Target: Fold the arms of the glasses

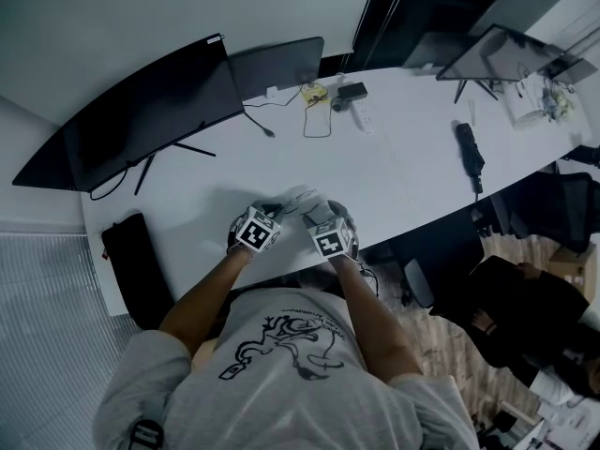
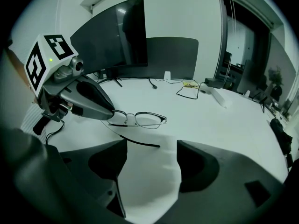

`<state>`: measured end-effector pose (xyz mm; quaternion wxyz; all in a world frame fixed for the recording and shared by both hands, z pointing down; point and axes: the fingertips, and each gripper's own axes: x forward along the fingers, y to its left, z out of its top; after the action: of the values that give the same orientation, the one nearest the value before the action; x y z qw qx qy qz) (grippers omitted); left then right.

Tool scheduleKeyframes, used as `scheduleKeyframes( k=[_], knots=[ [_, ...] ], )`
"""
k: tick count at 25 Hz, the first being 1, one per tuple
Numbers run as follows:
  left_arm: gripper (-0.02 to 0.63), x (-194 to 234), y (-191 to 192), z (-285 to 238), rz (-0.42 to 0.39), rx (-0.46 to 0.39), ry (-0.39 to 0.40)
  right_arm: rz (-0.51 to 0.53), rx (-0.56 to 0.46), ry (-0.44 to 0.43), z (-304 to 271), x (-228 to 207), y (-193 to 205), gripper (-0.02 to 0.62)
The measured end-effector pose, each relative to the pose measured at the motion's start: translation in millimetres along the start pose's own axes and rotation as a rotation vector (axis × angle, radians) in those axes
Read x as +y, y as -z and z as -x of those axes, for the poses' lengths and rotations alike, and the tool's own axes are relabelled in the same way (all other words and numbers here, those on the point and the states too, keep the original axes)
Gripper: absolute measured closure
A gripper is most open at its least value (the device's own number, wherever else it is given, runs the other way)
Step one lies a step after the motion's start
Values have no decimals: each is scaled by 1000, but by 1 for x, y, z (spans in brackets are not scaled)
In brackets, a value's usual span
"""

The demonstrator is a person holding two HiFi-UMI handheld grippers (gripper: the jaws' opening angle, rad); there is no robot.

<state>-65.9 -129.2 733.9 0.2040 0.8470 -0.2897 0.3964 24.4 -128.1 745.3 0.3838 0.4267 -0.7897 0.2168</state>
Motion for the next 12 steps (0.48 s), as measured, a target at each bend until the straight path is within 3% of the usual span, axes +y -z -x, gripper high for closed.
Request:
scheduleKeyframes(
  k=[12],
  knots=[
    [569,-4,-2,-1,5,5,22,-9,9,4,-5,-6,-3,258]
  ],
)
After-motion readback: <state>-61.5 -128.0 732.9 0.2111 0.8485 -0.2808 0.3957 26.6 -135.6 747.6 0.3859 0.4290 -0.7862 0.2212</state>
